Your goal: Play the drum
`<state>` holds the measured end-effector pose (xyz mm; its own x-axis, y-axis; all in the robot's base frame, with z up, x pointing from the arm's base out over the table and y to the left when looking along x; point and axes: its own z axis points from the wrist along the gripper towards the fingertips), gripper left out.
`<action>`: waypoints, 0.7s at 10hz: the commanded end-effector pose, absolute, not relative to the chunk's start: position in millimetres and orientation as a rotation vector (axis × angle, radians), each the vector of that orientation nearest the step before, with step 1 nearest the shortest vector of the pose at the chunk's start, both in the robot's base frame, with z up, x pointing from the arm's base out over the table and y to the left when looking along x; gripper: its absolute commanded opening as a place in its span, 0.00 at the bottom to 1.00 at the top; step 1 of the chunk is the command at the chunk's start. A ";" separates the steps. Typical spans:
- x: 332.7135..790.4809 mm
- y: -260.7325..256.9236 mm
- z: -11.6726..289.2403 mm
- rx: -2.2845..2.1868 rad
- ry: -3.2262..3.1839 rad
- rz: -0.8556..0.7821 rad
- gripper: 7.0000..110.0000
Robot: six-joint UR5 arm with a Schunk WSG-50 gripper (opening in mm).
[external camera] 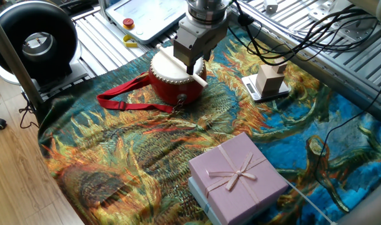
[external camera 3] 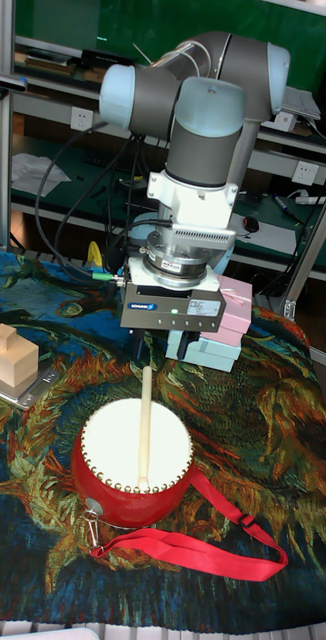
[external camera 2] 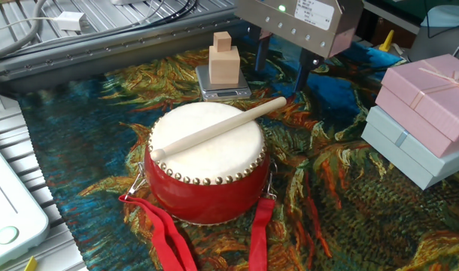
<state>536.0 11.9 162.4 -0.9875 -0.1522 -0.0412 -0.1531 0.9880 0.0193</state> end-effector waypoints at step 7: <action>521.6 21.2 164.0 -0.171 3.151 0.105 0.57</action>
<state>520.6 19.5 162.6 -0.9919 -0.1262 0.0164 -0.1251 0.9904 0.0588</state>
